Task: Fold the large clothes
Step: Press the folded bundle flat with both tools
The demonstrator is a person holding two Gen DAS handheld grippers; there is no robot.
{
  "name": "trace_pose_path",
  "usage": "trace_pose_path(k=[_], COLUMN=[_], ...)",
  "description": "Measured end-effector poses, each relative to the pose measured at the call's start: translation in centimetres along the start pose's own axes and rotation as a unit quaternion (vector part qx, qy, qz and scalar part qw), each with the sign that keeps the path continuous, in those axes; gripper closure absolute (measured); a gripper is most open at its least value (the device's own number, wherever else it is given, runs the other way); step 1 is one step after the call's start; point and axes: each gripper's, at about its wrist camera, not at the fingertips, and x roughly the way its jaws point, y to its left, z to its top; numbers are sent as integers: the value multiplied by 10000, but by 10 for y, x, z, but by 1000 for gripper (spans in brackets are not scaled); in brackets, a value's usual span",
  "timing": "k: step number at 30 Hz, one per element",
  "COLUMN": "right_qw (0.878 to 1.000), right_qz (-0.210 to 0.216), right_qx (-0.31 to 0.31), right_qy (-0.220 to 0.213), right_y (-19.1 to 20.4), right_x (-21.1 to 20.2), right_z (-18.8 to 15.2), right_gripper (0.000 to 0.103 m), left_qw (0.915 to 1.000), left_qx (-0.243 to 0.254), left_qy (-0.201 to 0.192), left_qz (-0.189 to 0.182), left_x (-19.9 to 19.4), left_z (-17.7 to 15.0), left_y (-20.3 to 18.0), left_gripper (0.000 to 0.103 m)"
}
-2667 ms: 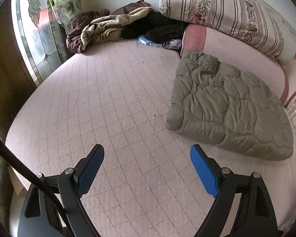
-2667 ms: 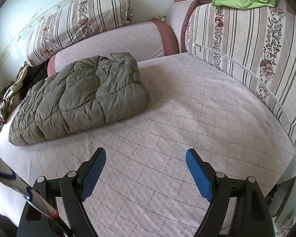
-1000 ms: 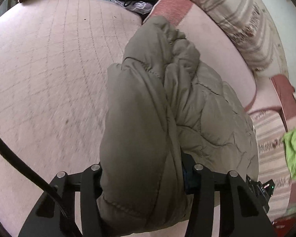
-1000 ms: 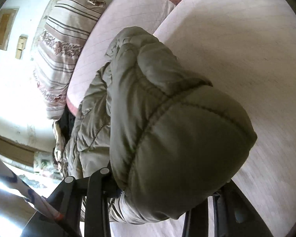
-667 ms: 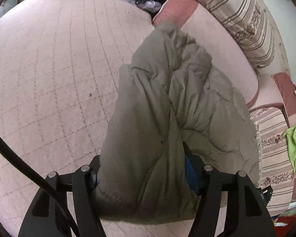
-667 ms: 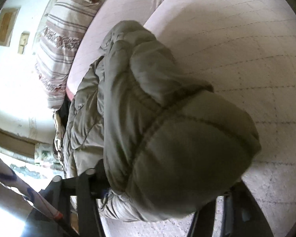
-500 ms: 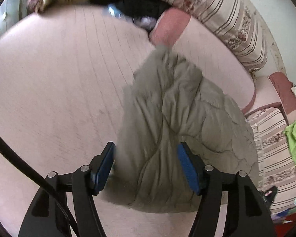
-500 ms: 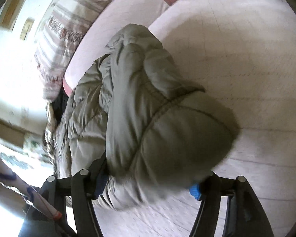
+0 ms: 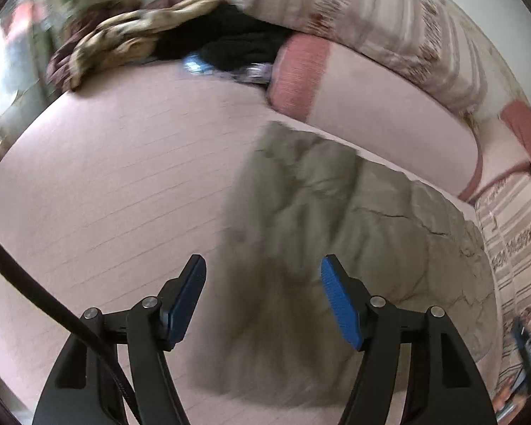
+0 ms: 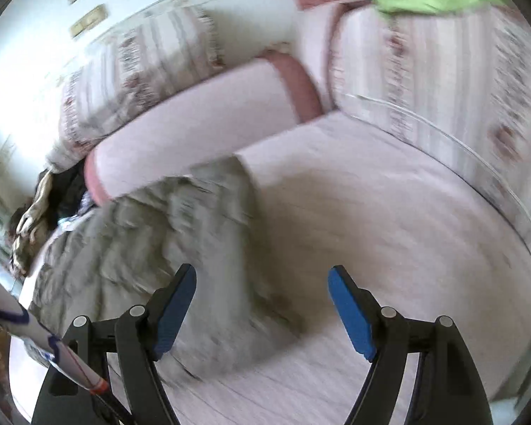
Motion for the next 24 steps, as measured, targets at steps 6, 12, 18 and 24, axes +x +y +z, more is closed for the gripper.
trace_pose_path(k=[6,12,18,24], right_qw=[9924,9880,9929,9927], right_qz=[-84,-405,-29,25], right_qx=[-1143,-1220,-611,-436], right_qy=[447,856,1024,1126], right_y=[91,110,97,93], right_x=[108,206,259,263], right_z=[36,61,84,87], right_gripper=[22,22,20,19], left_qw=[9958,9928,9967,9964], left_qx=[633,551,88,-25], left_qy=[135,235,324,320], left_qz=[641,1036,743,781], left_x=[76,139,170,171], left_z=[25,51,66,67], left_y=[-62,-57,-38,-34], left_gripper=[35,31,22,19])
